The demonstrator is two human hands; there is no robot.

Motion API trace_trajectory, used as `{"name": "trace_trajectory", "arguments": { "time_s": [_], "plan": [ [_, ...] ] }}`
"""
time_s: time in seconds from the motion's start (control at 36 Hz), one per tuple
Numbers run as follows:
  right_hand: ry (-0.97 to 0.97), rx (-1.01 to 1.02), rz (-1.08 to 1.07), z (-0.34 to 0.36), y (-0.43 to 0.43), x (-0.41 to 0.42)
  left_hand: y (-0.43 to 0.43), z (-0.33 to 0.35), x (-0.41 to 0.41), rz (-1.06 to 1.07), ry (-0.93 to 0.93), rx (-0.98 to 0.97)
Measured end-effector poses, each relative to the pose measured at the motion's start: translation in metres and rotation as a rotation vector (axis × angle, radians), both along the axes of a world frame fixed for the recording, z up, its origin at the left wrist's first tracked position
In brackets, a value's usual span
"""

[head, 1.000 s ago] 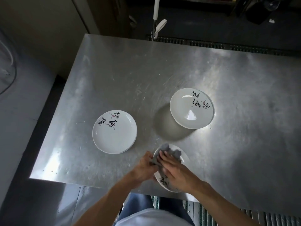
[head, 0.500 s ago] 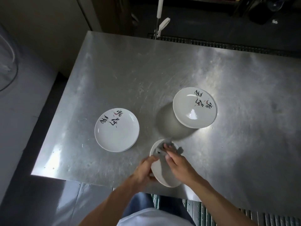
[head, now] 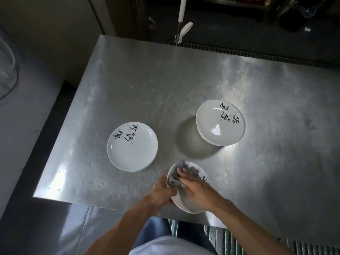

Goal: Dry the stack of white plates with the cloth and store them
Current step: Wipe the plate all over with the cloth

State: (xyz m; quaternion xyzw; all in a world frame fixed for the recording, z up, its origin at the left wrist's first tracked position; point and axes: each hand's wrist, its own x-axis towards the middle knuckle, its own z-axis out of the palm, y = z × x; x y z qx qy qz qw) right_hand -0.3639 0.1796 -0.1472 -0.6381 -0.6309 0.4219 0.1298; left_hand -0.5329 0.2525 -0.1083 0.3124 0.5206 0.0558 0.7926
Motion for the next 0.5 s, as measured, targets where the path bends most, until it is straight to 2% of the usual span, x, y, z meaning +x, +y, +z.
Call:
{"name": "trace_trajectory", "arguments": {
  "time_s": [0.11,0.14,0.22,0.31,0.36,0.42,0.5],
  "plan": [
    [-0.346,-0.072,-0.173,-0.003,0.014,0.014,0.000,-0.002,0.010,0.224,0.077,-0.057],
    [-0.381,-0.105,-0.212,-0.002,0.015,0.014,-0.001,-0.003,0.014,0.264,0.103,-0.057],
    [-0.264,-0.180,-0.285,0.005,0.011,0.011,-0.005,-0.003,0.021,0.291,0.118,-0.040],
    [-0.021,-0.107,-0.369,0.014,-0.002,0.005,0.002,-0.004,0.016,0.214,0.139,-0.043],
    [0.113,-0.074,-0.296,0.022,-0.003,-0.003,0.004,-0.006,0.011,0.146,0.098,-0.059],
    [0.121,-0.067,-0.198,0.022,0.000,-0.009,0.003,-0.006,0.007,0.063,0.058,-0.056],
    [-0.113,-0.106,-0.223,0.013,0.010,-0.002,0.001,-0.006,0.004,-0.008,0.029,-0.051]
  ]
}}
